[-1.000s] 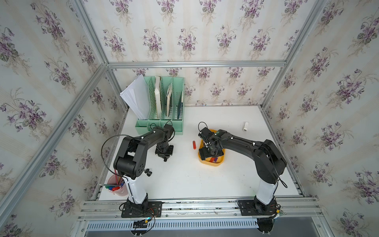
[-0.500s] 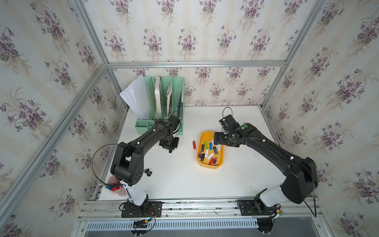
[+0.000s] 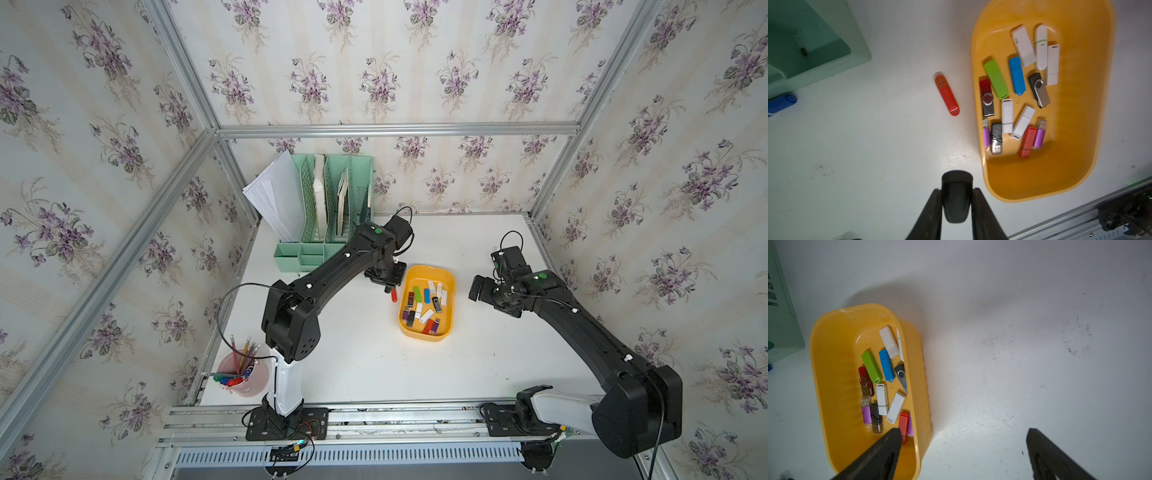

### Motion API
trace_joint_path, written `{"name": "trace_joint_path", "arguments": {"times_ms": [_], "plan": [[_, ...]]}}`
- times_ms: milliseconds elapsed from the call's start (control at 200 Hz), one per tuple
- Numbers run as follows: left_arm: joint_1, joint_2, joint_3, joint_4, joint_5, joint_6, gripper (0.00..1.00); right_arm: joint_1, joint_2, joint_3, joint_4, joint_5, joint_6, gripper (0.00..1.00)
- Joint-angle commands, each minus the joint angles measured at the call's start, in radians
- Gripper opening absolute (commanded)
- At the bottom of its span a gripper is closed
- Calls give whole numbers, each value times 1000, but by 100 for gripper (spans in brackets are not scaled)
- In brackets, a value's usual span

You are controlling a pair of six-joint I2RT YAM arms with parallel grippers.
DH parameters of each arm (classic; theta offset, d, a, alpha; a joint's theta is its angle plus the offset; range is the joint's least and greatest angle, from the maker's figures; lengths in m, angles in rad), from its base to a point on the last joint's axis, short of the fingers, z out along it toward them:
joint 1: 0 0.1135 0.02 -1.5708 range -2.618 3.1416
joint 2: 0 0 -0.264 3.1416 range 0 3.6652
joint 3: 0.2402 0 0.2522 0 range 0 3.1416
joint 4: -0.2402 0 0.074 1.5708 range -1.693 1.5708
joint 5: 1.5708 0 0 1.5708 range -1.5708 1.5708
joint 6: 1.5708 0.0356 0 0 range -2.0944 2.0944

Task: Put the usb flash drive into the storage box
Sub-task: Place the USB flash in the storage box.

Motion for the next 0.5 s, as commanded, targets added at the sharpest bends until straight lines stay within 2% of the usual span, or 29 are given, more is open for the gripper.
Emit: {"name": "trace_joint_path", "arguments": {"times_ms": [0, 170, 494], "plan": [[-23, 49, 47, 9, 67, -27, 29, -2, -21, -9, 23, -12, 23, 98], [-58, 133, 129, 17, 95, -38, 29, -6, -52, -37, 42, -16, 53, 99], [-74, 243, 176, 95, 112, -56, 31, -8, -68, -80, 64, -22, 71, 100]]}}
